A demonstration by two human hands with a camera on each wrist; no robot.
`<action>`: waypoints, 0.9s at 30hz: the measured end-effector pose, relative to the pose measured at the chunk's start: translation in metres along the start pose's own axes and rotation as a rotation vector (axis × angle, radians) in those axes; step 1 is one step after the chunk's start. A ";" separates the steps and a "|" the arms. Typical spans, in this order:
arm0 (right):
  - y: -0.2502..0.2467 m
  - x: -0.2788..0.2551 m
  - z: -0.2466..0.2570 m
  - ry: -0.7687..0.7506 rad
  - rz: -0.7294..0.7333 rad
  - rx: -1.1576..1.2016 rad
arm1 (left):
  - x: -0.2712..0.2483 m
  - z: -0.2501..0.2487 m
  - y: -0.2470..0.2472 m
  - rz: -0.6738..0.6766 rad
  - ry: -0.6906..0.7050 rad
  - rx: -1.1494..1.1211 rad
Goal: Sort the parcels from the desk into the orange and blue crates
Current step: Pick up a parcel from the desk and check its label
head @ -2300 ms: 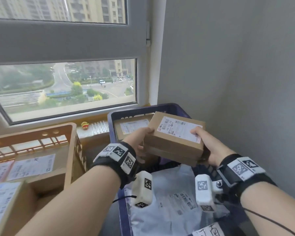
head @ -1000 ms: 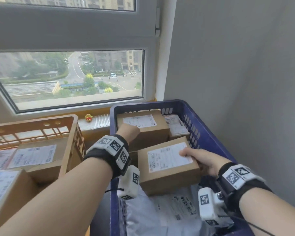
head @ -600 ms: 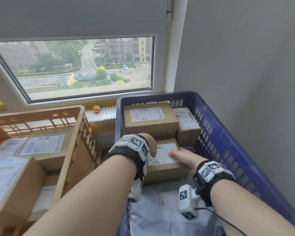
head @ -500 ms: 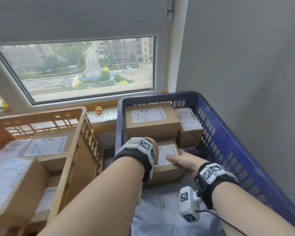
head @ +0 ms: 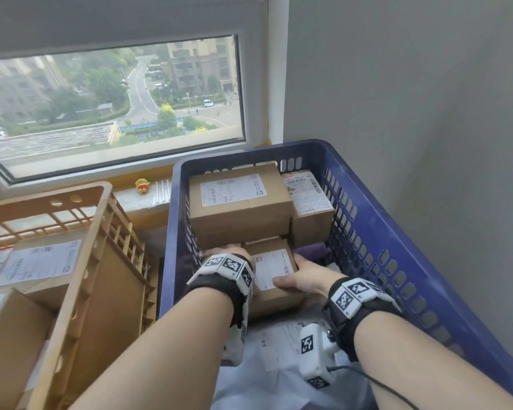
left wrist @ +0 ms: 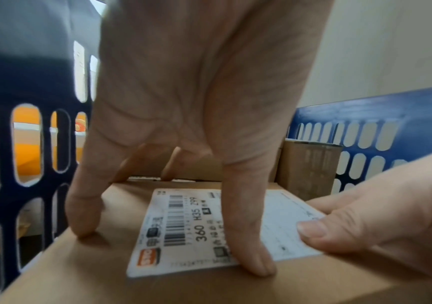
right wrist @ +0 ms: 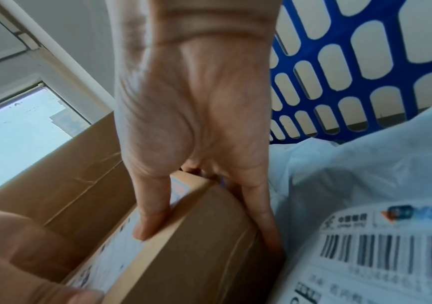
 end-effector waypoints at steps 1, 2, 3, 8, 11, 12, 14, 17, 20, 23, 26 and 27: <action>0.001 0.002 -0.002 0.008 0.004 0.020 | -0.006 0.003 -0.003 0.025 -0.025 -0.004; 0.001 0.003 -0.003 0.014 0.002 0.038 | -0.007 0.003 -0.002 0.061 -0.046 -0.044; 0.002 0.005 -0.005 0.024 0.002 0.051 | -0.008 0.005 -0.001 0.078 -0.057 -0.073; 0.002 0.009 -0.007 0.058 0.006 0.132 | -0.004 0.007 0.000 -0.001 0.137 -0.223; -0.001 0.006 -0.002 0.085 -0.042 0.155 | -0.009 0.009 -0.003 -0.021 0.186 -0.228; -0.003 0.003 0.000 0.093 -0.067 0.154 | -0.011 0.008 -0.006 -0.017 0.183 -0.214; -0.008 -0.002 0.003 0.094 -0.108 0.178 | -0.016 0.007 -0.006 0.000 0.182 -0.202; -0.014 -0.010 0.010 0.083 -0.146 0.163 | -0.021 0.004 -0.008 -0.048 0.213 -0.173; -0.019 -0.020 0.020 0.055 -0.164 0.151 | -0.030 0.003 -0.014 -0.023 0.197 -0.184; -0.022 -0.032 0.028 0.023 -0.181 0.152 | -0.043 0.001 -0.023 -0.037 0.229 -0.194; -0.026 -0.045 0.035 0.019 -0.183 0.165 | -0.051 -0.001 -0.029 -0.073 0.263 -0.182; -0.027 -0.050 0.038 0.019 -0.179 0.173 | -0.055 0.000 -0.030 -0.071 0.256 -0.178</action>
Point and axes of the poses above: each hand's wrist, its own x-axis towards the middle knuckle, its own y-axis out of the palm, z = x × y, the point moved 6 cm from there along x, towards the middle knuckle, and after that the axes turned 3 degrees about y, right-handed, at the moved point
